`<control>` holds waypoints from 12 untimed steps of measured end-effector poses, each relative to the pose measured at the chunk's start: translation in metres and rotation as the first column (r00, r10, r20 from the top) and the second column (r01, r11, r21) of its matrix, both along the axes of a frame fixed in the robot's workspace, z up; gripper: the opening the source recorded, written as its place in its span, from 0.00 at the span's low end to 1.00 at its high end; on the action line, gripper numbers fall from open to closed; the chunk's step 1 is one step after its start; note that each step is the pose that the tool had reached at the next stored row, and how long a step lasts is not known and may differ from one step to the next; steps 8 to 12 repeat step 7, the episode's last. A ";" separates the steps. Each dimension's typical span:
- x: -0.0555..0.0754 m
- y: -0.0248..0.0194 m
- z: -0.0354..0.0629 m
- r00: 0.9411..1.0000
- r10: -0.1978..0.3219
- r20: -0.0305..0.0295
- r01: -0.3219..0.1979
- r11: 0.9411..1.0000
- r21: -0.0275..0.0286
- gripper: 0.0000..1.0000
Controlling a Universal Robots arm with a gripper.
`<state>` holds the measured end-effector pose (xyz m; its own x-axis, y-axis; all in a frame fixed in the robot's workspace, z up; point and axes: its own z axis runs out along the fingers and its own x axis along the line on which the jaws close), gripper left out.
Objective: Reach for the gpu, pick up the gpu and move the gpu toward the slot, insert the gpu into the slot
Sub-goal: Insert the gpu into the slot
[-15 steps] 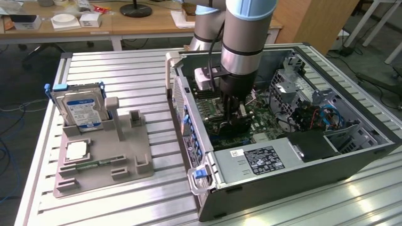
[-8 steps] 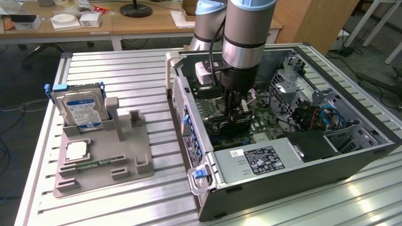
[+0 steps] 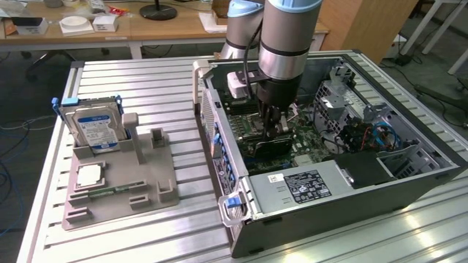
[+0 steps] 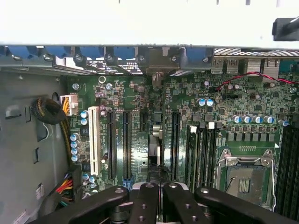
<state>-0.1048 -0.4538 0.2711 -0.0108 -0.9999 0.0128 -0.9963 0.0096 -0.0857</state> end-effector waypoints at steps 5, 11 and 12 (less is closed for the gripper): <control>0.000 0.0000 0.0000 1.000 0.000 0.000 0.000 1.000 0.000 0.10; 0.000 0.0000 0.0000 1.000 0.000 0.000 0.000 1.000 0.000 0.10; 0.000 0.0000 0.0000 1.000 0.000 0.000 0.000 1.000 0.000 0.10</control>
